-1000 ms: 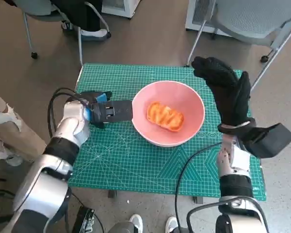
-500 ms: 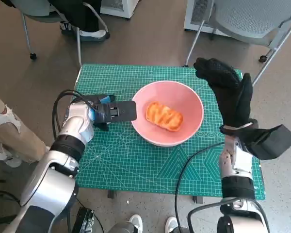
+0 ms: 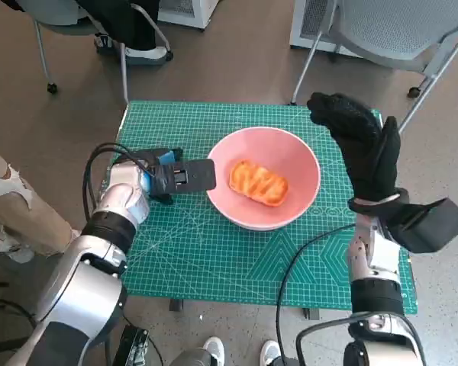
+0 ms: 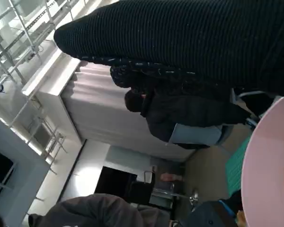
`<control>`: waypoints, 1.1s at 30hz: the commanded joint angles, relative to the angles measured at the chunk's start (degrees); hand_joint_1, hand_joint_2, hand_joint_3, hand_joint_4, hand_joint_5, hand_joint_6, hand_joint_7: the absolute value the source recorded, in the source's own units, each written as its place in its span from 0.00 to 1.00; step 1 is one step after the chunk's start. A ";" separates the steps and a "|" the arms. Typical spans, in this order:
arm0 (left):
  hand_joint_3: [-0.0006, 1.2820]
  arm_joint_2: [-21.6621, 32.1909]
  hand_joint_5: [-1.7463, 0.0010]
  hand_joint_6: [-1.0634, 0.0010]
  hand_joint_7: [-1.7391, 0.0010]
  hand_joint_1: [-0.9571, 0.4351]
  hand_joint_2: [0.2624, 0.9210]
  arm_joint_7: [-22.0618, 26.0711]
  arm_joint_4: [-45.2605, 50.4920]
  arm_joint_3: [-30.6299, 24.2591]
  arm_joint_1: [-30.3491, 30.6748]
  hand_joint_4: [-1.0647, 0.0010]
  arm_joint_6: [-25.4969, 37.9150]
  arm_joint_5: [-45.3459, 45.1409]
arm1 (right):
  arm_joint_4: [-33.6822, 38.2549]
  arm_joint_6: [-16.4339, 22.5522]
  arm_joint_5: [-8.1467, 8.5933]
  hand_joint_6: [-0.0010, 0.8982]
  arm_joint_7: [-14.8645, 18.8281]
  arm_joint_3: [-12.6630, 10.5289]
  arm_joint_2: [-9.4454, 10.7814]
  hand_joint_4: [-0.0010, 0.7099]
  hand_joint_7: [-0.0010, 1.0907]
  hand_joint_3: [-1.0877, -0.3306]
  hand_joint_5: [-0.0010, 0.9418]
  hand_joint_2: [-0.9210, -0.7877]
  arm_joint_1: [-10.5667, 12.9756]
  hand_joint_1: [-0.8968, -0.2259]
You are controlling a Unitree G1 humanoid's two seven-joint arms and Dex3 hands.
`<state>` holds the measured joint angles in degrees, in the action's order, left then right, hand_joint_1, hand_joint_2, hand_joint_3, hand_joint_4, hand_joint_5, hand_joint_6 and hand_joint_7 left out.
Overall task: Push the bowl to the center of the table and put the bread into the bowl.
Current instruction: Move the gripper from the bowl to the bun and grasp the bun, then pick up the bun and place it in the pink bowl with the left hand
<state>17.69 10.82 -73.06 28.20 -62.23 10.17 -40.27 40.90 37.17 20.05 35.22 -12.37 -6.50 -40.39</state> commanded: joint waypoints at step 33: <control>0.31 5.93 0.14 0.35 0.44 0.69 0.76 -8.80 11.06 -1.39 4.09 0.47 -5.92 2.49 | 0.54 -1.22 -0.15 0.10 0.09 0.64 0.50 0.28 0.42 0.37 0.01 0.00 1.21 0.32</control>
<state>21.51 2.62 -67.38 27.96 -58.64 4.88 -38.28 40.63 36.63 20.01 35.24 -11.99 -6.31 -39.92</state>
